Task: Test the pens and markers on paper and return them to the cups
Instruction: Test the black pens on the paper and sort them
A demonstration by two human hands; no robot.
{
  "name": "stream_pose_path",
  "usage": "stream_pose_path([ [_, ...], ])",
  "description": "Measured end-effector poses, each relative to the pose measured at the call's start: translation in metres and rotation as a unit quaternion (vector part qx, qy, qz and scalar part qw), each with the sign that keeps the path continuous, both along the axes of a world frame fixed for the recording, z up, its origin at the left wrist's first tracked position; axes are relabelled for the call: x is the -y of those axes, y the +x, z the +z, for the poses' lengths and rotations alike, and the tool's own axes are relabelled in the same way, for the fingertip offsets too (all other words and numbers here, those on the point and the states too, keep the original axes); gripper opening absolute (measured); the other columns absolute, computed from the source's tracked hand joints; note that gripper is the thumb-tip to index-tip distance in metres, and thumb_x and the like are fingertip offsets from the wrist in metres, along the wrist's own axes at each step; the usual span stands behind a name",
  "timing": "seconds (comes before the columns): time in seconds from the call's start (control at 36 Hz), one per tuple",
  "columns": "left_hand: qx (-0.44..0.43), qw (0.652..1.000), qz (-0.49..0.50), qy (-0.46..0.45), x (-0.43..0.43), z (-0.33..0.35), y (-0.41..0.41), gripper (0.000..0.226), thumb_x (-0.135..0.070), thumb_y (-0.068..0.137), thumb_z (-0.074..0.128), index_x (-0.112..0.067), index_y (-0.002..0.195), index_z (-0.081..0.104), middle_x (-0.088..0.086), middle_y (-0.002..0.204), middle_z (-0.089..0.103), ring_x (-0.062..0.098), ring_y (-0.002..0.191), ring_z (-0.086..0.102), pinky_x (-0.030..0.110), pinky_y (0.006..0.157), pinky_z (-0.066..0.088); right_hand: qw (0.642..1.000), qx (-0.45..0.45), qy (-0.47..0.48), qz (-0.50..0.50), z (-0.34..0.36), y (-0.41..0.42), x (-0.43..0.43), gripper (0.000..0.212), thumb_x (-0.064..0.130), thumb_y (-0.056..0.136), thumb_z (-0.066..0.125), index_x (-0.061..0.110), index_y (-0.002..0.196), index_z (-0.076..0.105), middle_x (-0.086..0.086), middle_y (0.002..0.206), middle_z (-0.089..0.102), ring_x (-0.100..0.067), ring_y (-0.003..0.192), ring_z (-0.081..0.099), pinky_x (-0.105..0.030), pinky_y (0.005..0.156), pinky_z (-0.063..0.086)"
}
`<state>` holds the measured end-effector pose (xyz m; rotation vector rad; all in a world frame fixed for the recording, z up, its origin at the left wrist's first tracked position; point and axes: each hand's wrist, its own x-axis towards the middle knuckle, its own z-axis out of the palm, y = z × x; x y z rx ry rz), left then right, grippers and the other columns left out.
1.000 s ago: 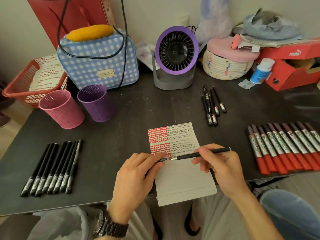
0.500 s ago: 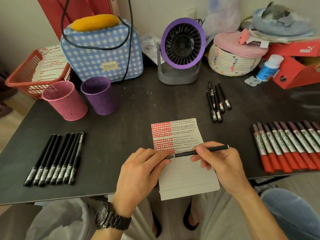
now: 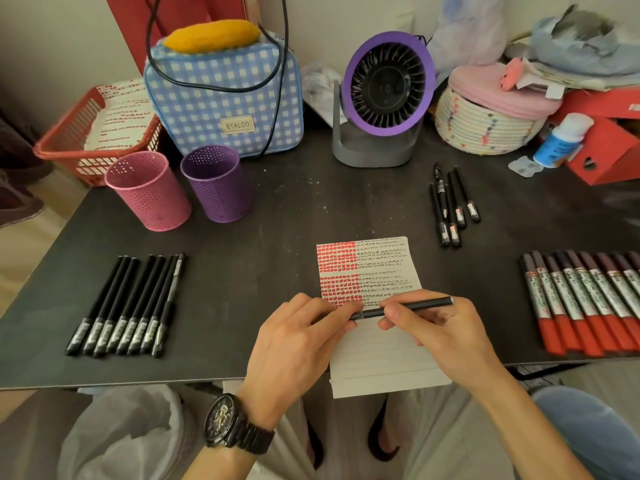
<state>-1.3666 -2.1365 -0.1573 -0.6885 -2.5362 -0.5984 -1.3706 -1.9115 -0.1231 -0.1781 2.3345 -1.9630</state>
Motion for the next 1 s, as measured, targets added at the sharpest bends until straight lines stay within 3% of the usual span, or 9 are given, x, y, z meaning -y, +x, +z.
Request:
stream_pose_path([
  [0.17,0.002,1.000,-0.001,-0.020,0.000,0.000,0.001,0.033,-0.041,0.107,0.046,-0.027,0.126,0.069,-0.007,0.101,0.068,0.014,0.080,0.055,0.034,0.059,0.050,1.000,-0.001,0.031,0.001,-0.002,0.001,-0.001,0.013,0.047,0.080,0.074,0.044,0.091,0.079,0.006,0.081,0.079,-0.003,0.096,0.071,-0.009,0.079,0.049],
  [0.31,0.005,0.999,-0.003,-0.035,0.000,0.002,0.002,0.035,-0.042,0.107,0.044,-0.027,0.125,0.069,-0.007,0.103,0.069,0.013,0.080,0.057,0.031,0.058,0.051,0.999,0.009,0.032,0.013,-0.003,0.001,-0.004,0.017,0.050,0.077,0.075,0.042,0.092,0.080,0.005,0.083,0.079,-0.006,0.097,0.072,-0.024,0.087,0.047],
  [0.42,0.023,0.998,-0.005,-0.053,0.001,0.003,0.003,0.038,-0.044,0.107,0.039,-0.030,0.127,0.067,-0.010,0.104,0.069,0.010,0.081,0.057,0.028,0.059,0.051,0.999,0.021,0.046,0.015,-0.004,0.001,-0.003,0.018,0.051,0.076,0.075,0.041,0.089,0.081,0.006,0.084,0.079,-0.003,0.095,0.071,-0.020,0.085,0.049],
  [0.53,0.021,0.999,-0.008,-0.046,0.000,0.004,0.003,0.033,-0.044,0.106,0.041,-0.032,0.128,0.064,-0.011,0.104,0.067,0.010,0.081,0.055,0.029,0.061,0.052,0.998,0.032,0.059,-0.008,0.001,0.001,-0.003,0.025,0.054,0.071,0.075,0.036,0.086,0.082,0.009,0.089,0.079,0.003,0.088,0.067,-0.008,0.066,0.048],
  [0.61,0.027,1.000,0.008,-0.008,0.000,0.006,0.003,0.030,-0.044,0.106,0.044,-0.035,0.127,0.064,-0.014,0.106,0.065,0.007,0.085,0.055,0.028,0.064,0.053,0.997,0.046,0.064,-0.007,0.006,0.003,-0.001,0.020,0.047,0.072,0.079,0.038,0.089,0.082,0.008,0.092,0.079,-0.006,0.078,0.067,-0.013,0.062,0.050],
  [0.69,0.040,0.997,0.037,0.052,0.005,0.012,0.005,0.030,-0.046,0.106,0.045,-0.037,0.128,0.063,-0.018,0.115,0.060,0.003,0.096,0.056,0.023,0.074,0.054,0.993,0.064,0.101,-0.007,0.006,0.003,-0.001,0.017,0.032,0.078,0.084,0.045,0.089,0.080,0.009,0.089,0.078,-0.022,0.077,0.063,-0.024,0.068,0.052],
  [0.83,0.010,0.976,0.136,0.167,0.042,0.031,0.012,0.030,-0.050,0.103,0.047,-0.041,0.127,0.064,-0.022,0.110,0.045,0.000,0.095,0.055,0.011,0.080,0.047,0.987,0.053,0.149,-0.015,0.017,0.005,-0.001,0.024,0.021,0.083,0.082,0.044,0.086,0.079,0.003,0.081,0.077,-0.017,0.060,0.059,-0.026,0.055,0.054],
  [0.92,-0.033,0.955,0.191,0.223,0.085,0.043,0.018,0.030,-0.043,0.099,0.057,-0.032,0.123,0.071,-0.020,0.103,0.047,-0.001,0.092,0.056,0.006,0.082,0.040,0.982,0.033,0.184,-0.034,0.024,0.002,0.004,0.027,0.023,0.080,0.084,0.049,0.085,0.076,0.010,0.076,0.076,-0.021,0.067,0.066,-0.032,0.061,0.056],
  [1.0,-0.033,0.932,0.274,0.233,0.135,0.047,0.025,0.027,-0.039,0.096,0.064,-0.030,0.119,0.074,-0.022,0.098,0.055,-0.004,0.091,0.057,0.006,0.078,0.039,0.979,-0.010,0.203,-0.037,0.035,-0.005,0.019,0.031,0.024,0.077,0.086,0.053,0.083,0.075,0.019,0.074,0.073,-0.012,0.065,0.067,-0.018,0.060,0.054],
])
